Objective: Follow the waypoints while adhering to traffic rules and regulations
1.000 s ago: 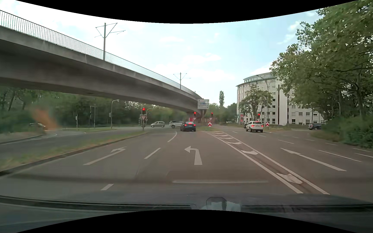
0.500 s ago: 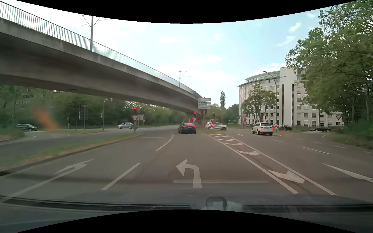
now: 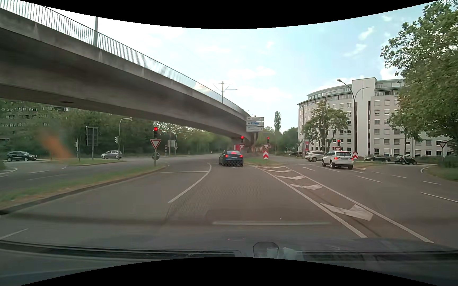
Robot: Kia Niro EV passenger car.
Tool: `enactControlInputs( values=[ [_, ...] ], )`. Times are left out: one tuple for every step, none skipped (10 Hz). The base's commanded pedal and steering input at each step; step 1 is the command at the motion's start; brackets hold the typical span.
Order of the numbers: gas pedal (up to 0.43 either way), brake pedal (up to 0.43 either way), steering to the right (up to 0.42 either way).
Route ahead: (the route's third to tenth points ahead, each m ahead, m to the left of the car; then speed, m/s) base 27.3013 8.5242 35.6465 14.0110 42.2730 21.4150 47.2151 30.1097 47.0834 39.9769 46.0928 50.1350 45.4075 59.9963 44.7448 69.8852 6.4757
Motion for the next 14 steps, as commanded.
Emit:
enactControlInputs(
  values=[
    [0.0, 0.159, -0.017],
    [0.0, 0.165, -0.017],
    [0.0, 0.171, -0.014],
    [0.0, 0.183, -0.012],
    [0.0, 0.201, -0.012],
    [0.0, 0.213, -0.012],
    [0.0, 0.22, -0.012],
    [0.0, 0.22, -0.012],
    [0.0, 0.22, -0.012],
    [0.0, 0.22, -0.011],
    [0.0, 0.22, -0.011],
    [0.0, 0.22, -0.01],
    [0.0, 0.22, -0.01],
    [0.0, 0.22, -0.01]
  ],
)
